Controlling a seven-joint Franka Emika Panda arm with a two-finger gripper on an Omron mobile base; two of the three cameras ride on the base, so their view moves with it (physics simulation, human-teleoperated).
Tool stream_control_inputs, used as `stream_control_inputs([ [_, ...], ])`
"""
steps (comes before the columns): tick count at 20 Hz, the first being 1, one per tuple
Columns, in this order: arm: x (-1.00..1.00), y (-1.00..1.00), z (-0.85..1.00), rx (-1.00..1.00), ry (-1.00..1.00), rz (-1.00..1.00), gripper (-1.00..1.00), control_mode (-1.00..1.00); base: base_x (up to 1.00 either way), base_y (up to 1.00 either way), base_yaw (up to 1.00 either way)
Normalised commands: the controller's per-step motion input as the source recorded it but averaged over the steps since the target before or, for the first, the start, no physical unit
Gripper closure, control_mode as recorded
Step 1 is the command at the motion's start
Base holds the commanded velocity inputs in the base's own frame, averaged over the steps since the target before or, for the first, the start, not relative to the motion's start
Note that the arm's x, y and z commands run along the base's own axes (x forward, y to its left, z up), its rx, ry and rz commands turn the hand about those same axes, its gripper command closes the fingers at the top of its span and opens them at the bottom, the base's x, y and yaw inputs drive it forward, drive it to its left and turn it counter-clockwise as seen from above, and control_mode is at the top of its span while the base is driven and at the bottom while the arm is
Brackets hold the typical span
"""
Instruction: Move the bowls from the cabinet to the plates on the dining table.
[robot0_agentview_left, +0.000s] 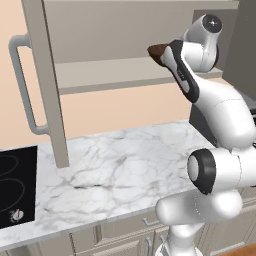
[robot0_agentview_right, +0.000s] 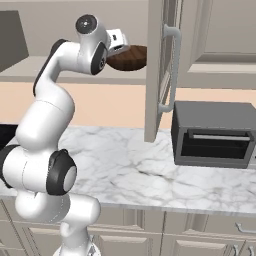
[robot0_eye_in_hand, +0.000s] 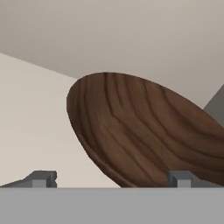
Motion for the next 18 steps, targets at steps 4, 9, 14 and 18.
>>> stream_control_inputs([
  [4, 0.0, 0.0, -0.16, 0.0, 0.01, 0.03, -1.0, -1.0, 0.0, 0.0, 0.0],
  [9, 0.1, 0.0, -0.09, 0.0, 0.0, 0.03, -1.0, -1.0, 0.0, 0.0, 0.0],
  [14, 0.29, -0.1, -0.01, 0.0, 0.0, 0.01, -1.0, -1.0, 0.0, 0.0, 0.0],
  [18, 0.13, -0.07, -0.05, 0.0, 0.0, 0.0, -1.0, -1.0, 0.0, 0.0, 0.0],
])
